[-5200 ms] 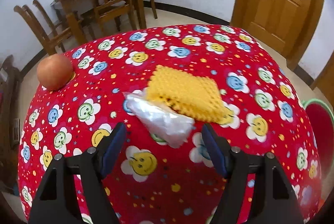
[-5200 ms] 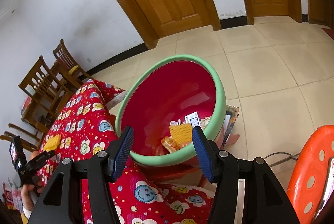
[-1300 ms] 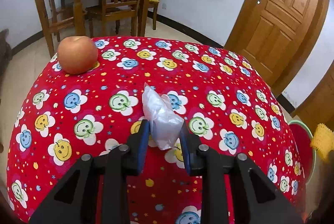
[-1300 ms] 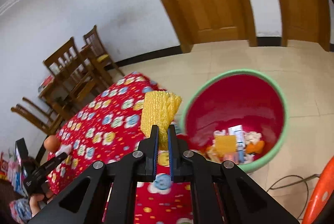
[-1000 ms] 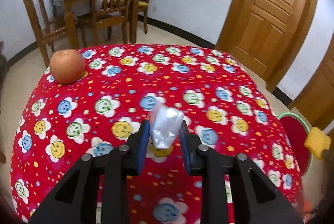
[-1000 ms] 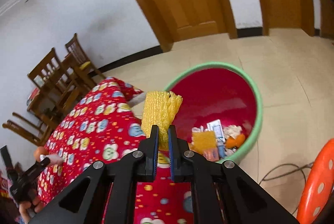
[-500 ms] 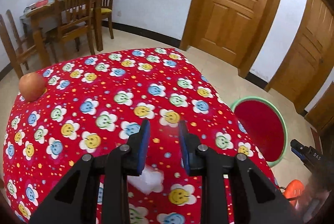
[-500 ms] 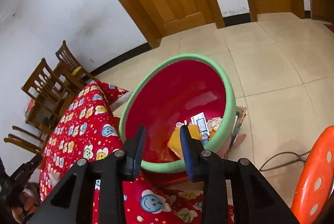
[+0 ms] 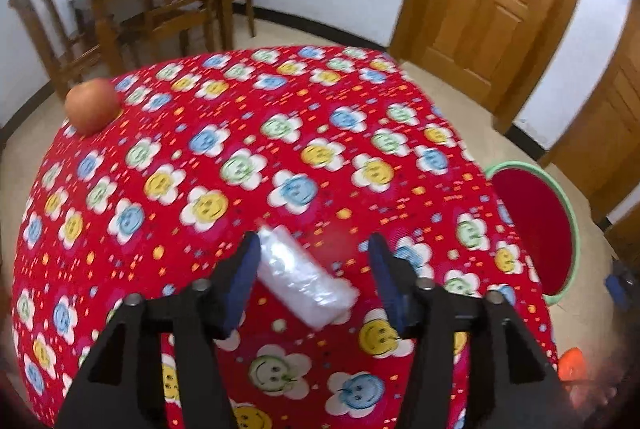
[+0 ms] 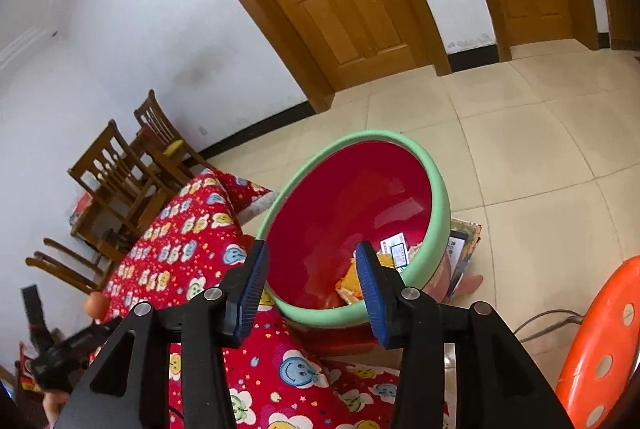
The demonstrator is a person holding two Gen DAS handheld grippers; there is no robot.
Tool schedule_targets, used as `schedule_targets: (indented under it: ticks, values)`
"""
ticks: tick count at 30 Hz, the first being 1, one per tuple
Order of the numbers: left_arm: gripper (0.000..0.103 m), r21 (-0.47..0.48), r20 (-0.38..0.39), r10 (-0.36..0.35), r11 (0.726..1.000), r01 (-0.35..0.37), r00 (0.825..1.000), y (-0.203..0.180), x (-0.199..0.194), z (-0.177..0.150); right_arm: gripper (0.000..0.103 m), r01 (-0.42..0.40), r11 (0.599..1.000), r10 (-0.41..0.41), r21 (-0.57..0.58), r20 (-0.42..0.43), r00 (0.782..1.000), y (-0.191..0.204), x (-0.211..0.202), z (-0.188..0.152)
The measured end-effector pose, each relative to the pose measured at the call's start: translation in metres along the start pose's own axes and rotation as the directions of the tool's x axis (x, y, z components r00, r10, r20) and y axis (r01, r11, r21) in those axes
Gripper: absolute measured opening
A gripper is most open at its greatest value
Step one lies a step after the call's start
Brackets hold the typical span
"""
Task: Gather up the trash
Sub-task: 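Carry the white bag over the bucket and open the left tool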
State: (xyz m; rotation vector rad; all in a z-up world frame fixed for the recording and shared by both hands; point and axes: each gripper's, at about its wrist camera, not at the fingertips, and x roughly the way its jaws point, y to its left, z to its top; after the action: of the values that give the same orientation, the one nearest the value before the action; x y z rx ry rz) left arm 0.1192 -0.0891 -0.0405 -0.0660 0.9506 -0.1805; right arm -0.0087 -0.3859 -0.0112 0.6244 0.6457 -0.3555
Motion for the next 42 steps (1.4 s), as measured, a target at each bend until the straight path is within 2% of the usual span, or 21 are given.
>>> schedule_targets:
  ticks: [6, 11, 13, 14, 18, 23, 29, 34, 40, 42]
  values:
    - [0.057, -0.015, -0.057, 0.064, 0.998, -0.065, 0.996, -0.001, 0.018, -0.008, 0.049, -0.015, 1.0, 0.014, 0.019, 0.015, 1.0, -0.007, -0.008, 0.0]
    - [0.057, -0.035, -0.057, 0.089, 0.995, -0.091, 0.994, -0.001, 0.025, -0.012, 0.049, -0.019, 0.999, 0.018, 0.032, 0.015, 1.0, -0.013, -0.007, 0.0]
    - [0.054, -0.022, -0.054, 0.097, 0.995, -0.098, 0.994, -0.003, 0.027, -0.012, 0.049, -0.021, 0.999, 0.021, 0.038, 0.013, 1.0, -0.015, -0.006, -0.001]
    - [0.042, -0.01, -0.05, 0.099, 0.995, -0.1, 0.994, -0.006, 0.027, -0.012, 0.049, -0.023, 0.999, 0.022, 0.04, 0.012, 1.0, -0.016, -0.005, -0.001]
    - [0.041, 0.028, -0.049, 0.087, 0.996, -0.085, 0.995, -0.013, 0.026, -0.014, 0.049, -0.027, 0.998, 0.027, 0.054, 0.011, 1.0, -0.021, -0.004, -0.002]
    - [0.041, 0.061, -0.04, 0.021, 0.998, -0.018, 0.999, -0.032, 0.016, -0.013, 0.049, -0.027, 0.998, 0.026, 0.053, 0.011, 1.0, -0.025, -0.005, -0.002]
    - [0.041, 0.136, -0.028, -0.095, 0.986, 0.098, 0.995, -0.077, 0.005, -0.003, 0.05, -0.008, 0.999, 0.006, 0.048, 0.024, 1.0, -0.03, -0.01, 0.002]
    - [0.041, 0.225, -0.028, -0.172, 0.959, 0.174, 0.985, -0.124, 0.003, 0.007, 0.051, 0.012, 0.998, -0.014, 0.056, 0.039, 0.999, -0.037, -0.015, 0.002]
    - [0.041, 0.328, -0.071, -0.258, 0.906, 0.267, 0.964, -0.186, 0.013, 0.005, 0.052, 0.031, 0.997, -0.035, 0.074, 0.048, 0.998, -0.048, -0.016, 0.004]
    - [0.041, 0.356, -0.079, -0.264, 0.893, 0.275, 0.961, -0.2, 0.02, 0.003, 0.052, 0.035, 0.996, -0.039, 0.082, 0.046, 0.998, -0.05, -0.017, 0.004]
